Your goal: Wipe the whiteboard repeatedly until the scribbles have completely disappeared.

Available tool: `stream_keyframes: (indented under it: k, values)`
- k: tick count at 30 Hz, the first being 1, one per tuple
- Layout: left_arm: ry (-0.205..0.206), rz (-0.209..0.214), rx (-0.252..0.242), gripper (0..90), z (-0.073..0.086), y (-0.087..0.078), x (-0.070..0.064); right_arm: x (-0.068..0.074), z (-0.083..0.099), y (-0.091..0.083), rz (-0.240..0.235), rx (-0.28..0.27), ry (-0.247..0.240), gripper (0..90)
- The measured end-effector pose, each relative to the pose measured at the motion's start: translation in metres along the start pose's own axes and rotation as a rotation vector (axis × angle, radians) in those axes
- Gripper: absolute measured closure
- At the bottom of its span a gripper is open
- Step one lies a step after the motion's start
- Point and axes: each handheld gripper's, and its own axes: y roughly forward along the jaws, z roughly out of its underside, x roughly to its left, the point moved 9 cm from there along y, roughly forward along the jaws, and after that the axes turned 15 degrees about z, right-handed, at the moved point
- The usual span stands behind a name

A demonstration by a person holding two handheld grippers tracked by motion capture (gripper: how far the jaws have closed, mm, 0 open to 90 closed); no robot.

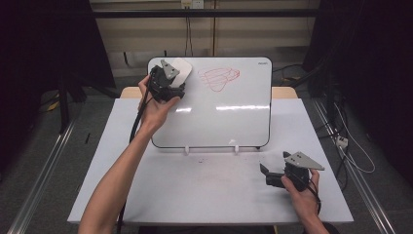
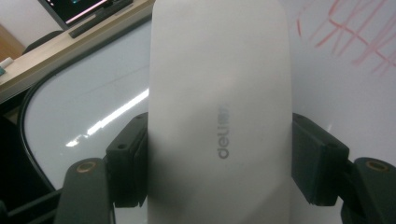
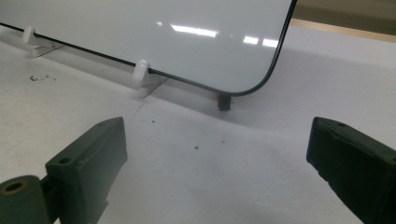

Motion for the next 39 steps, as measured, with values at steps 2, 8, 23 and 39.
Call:
stream_keyframes:
  k: [2,8,23,39]
  values:
    - [0.003,-0.011,0.0,30.9,-0.001,0.002,0.0,0.0,0.0,-0.001,-0.002,-0.002,-0.002,5.3]
    - [-0.024,-0.025,-0.015,30.9,-0.003,0.003,-0.002,0.0,-0.001,0.0,0.0,-0.002,0.0,5.3]
    - [0.022,-0.029,0.007,30.9,-0.004,0.01,-0.018,0.002,-0.001,0.0,-0.006,-0.004,-0.005,5.3]
    - [0.088,-0.023,0.035,31.0,-0.006,0.023,-0.043,0.003,-0.001,0.001,-0.01,-0.001,-0.003,5.3]
